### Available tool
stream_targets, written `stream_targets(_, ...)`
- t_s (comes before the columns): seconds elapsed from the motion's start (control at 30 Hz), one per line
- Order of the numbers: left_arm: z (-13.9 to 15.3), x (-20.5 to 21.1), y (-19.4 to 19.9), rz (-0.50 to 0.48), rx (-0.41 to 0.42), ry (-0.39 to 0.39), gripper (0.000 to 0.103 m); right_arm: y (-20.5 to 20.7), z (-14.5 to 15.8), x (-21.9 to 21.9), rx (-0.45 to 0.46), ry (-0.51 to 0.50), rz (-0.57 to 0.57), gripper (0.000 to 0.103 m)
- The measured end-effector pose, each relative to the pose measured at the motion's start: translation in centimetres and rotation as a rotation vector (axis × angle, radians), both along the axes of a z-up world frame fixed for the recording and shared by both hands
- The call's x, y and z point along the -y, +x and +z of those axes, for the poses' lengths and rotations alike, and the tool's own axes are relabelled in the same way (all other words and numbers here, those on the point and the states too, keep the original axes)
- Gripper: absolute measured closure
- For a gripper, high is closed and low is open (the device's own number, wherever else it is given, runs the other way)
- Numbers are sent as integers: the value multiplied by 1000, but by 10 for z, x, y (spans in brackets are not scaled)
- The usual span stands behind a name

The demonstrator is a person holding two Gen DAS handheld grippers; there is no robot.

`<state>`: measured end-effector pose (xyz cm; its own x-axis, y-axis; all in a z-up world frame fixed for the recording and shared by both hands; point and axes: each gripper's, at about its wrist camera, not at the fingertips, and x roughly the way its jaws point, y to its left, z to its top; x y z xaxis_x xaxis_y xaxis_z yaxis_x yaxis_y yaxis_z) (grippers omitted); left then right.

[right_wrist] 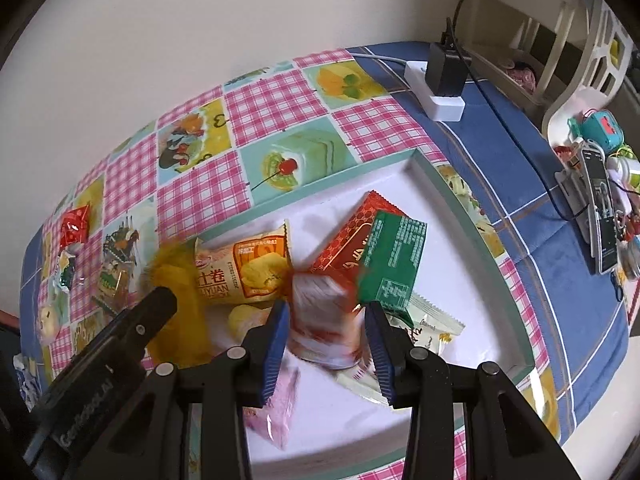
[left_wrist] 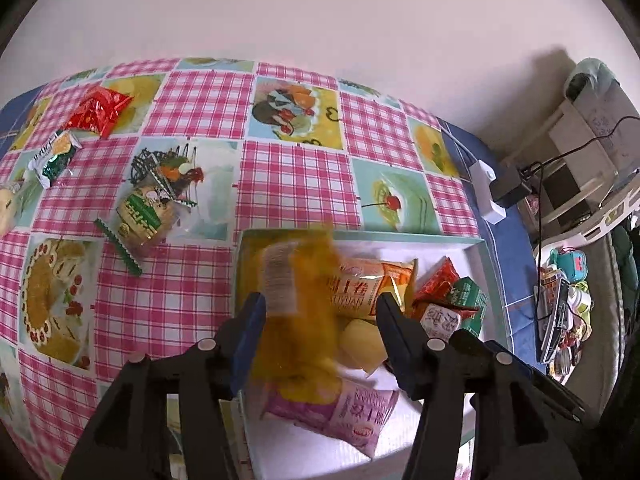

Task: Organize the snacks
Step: 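Open both tools to drop both packs into the tray, then move both tools back toward the round bun and green-wrapped biscuit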

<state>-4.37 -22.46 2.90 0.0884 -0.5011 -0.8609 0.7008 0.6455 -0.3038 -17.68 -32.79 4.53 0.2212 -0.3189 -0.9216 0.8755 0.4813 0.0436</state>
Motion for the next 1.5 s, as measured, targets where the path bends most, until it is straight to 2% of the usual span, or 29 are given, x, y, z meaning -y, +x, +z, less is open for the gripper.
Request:
stream_targets(0.1,3,-4,2,9,0,5,44,-1,1,1,-1,4,-6,60)
stream_targets(0.17,5,-10,7,31,2,28,43,-2,0,1,0,11,-18,49)
stream_targets(0.2,4,-12,9,46,5,46,37,-2,-1,2,0,15,-26,38)
stream_targets(0.23,4,-15,12,65,11,71,26,-2,-2,2,-2,16,-29,35)
stream_targets(0.27,2,-20,15,95,29,109,23,-2,-2,2,-3,18,-29,35)
stream_targets(0.33,0,-26,21,141,67,173,21,-1,-4,2,-4,24,-31,26)
stream_targets(0.4,-3,-33,28,182,99,216,21,0,-5,1,-7,25,-27,24)
stream_targets(0.47,-4,-39,34,208,117,238,20,2,-6,0,-6,28,-22,22)
stream_targets(0.57,-4,-47,40,233,147,256,10,5,-6,-3,-5,23,-12,14)
stream_targets(0.73,1,-54,44,257,185,270,9,7,-5,-5,-4,12,-3,3)
stream_targets(0.93,4,-58,47,273,225,290,8,10,-4,-6,-1,2,7,0)
stream_targets(1.2,8,-66,55,292,218,296,8,16,-3,-11,21,-6,22,0)
stream_targets(1.5,19,-90,75,409,178,298,8,41,-1,-34,17,-22,89,0)
